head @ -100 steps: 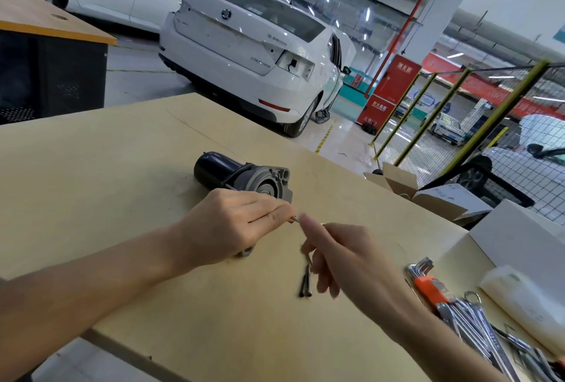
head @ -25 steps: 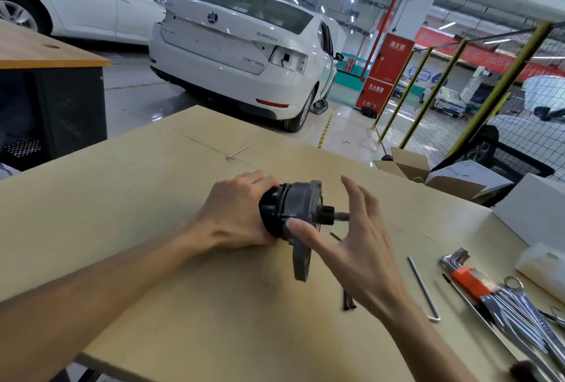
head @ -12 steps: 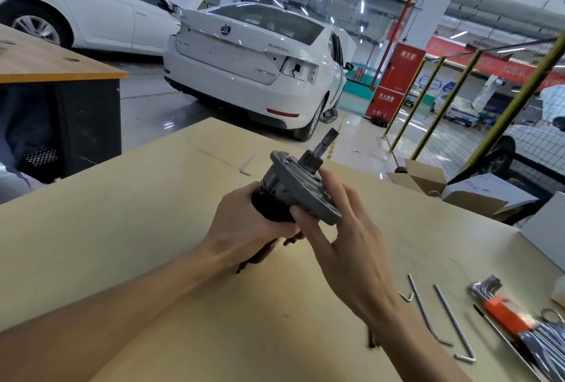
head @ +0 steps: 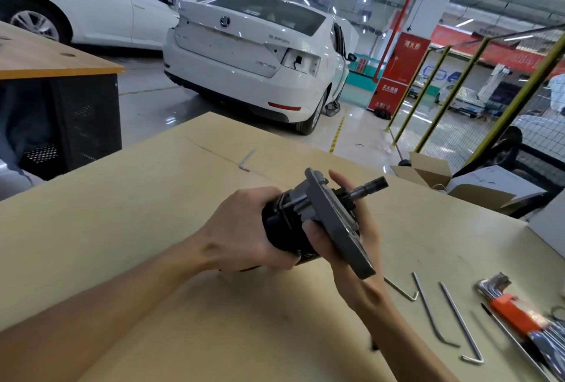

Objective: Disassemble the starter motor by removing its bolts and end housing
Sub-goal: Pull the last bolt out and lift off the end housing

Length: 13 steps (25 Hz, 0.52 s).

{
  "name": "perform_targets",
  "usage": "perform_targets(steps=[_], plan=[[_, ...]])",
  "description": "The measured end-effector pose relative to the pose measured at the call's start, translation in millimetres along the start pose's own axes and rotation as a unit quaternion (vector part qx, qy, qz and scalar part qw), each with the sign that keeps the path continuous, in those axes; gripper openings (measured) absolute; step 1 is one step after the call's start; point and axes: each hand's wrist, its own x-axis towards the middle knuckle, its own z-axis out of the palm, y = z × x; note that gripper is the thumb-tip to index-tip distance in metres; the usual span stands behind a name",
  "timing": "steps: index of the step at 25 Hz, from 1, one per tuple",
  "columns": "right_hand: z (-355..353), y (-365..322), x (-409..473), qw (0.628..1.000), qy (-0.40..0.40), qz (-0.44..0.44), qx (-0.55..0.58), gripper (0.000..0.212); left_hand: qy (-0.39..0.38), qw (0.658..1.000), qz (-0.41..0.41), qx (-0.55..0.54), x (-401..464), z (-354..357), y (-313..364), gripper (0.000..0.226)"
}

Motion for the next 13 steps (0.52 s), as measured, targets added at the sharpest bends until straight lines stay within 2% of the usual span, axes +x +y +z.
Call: perform_targets(steps=[2, 4, 5, 9, 11, 13], plan=[[-6, 4, 2, 0.995, 0.033, -0.049, -0.086, 0.079, 0.005, 1.0, -0.001, 0.004, 0, 1, 1, 0.046], [-7, 10, 2, 0.972, 0.082, -0.103, -0.195, 0.076, -0.004, 1.0, 0.004, 0.013, 1, -2, 1, 0.044], [-4, 12, 0, 0.967, 0.104, -0.109, -0.206, 0.077, -0.01, 1.0, 0.004, 0.011, 1, -3, 1, 0.043], [1, 9, -4, 0.995, 0.093, -0.035, -0.012, 0.081, -0.024, 1.0, -0.005, -0.002, 0, -2, 4, 0.043], [2, 4, -4, 0.996, 0.06, -0.036, -0.052, 0.075, -0.01, 0.999, -0.009, -0.036, -2, 0, 1, 0.046], [4, -3, 3, 0.986, 0.022, -0.052, -0.156, 0.073, 0.019, 0.997, -0.012, -0.078, -4, 4, -5, 0.048]])
